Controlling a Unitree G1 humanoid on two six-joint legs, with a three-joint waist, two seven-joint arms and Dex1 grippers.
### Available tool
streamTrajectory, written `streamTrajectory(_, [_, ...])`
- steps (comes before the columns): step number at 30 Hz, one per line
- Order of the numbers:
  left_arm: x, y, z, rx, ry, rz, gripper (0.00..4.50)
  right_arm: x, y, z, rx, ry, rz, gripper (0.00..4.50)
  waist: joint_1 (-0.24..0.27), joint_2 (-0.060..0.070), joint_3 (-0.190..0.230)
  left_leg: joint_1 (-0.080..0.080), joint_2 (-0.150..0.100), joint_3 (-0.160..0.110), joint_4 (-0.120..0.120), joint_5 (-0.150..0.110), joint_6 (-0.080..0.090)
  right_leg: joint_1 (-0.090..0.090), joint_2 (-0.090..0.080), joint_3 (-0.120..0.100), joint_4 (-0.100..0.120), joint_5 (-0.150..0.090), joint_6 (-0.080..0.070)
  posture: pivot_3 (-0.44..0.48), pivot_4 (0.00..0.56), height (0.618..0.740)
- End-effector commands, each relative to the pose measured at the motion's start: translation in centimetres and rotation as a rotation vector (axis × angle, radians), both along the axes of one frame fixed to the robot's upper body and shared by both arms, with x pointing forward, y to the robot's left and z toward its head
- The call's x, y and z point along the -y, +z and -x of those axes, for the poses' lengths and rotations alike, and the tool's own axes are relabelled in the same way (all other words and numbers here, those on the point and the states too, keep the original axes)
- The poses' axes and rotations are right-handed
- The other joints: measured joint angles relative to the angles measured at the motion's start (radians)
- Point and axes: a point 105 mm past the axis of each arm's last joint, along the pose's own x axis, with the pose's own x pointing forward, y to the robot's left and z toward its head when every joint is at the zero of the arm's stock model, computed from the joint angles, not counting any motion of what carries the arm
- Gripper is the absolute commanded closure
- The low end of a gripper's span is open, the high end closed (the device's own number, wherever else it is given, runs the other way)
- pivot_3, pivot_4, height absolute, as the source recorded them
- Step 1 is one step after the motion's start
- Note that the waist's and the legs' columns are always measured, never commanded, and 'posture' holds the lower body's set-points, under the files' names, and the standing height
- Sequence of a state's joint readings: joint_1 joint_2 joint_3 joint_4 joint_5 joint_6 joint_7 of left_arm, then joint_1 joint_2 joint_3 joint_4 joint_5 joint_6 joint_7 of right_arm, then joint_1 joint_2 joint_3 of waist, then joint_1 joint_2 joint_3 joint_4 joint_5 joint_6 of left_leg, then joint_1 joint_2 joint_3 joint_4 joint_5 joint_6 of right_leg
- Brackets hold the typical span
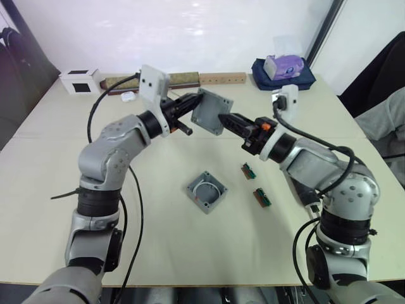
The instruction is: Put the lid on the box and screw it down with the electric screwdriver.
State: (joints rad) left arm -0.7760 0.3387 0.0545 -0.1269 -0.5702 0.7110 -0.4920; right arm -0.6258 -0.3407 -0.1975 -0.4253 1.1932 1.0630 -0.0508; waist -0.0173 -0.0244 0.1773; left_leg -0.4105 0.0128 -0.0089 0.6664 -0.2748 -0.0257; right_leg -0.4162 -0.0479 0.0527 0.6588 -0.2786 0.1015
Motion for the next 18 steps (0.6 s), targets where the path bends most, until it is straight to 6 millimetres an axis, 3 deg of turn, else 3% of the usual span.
streamTrajectory(1, [0.6,1.0,1.0,0.052,-0.046,0.006,4.5,-0.4,1.2,1.1,0.062,0.048,-0.014,4.33,0.0,0.0,0.0,0.0,0.0,0.0,0.0,0.0,0.0,0.0,0.0,0.0,0.0,0.0,0.0,0.0,0.15,0.74])
streamTrajectory(5, [0.0,0.7,0.9,0.038,-0.055,-0.017,3.29,-0.2,0.7,1.2,0.063,0.047,-0.013,4.33,0.0,0.0,0.0,0.0,0.0,0.0,0.0,0.0,0.0,0.0,0.0,0.0,0.0,0.0,0.0,0.0,0.15,0.74])
streamTrajectory(9, [-0.8,0.8,1.0,0.011,-0.085,-0.013,1.69,-0.1,0.4,1.1,0.063,0.039,-0.014,4.33,-0.002,0.0,0.0,0.0,0.0,0.0,0.0,0.0,0.0,0.0,0.001,0.0,0.0,0.0,0.0,0.0,0.15,0.74])
streamTrajectory(15, [-4.1,0.9,0.7,-0.046,-0.081,-0.039,1.69,1.5,0.5,1.4,0.186,-0.058,0.11,4.33,-0.002,0.0,0.0,0.0,0.0,0.0,0.0,0.0,0.0,0.0,0.001,0.0,0.0,0.0,0.0,0.0,0.15,0.74])
streamTrajectory(18, [-4.9,0.4,0.7,-0.076,-0.093,-0.048,2.41,2.4,0.4,2.5,0.323,-0.111,0.247,4.33,0.004,0.0,0.0,0.0,-0.001,0.0,0.0,0.0,0.0,0.0,0.001,0.0,-0.001,0.0,0.0,0.0,0.15,0.74])
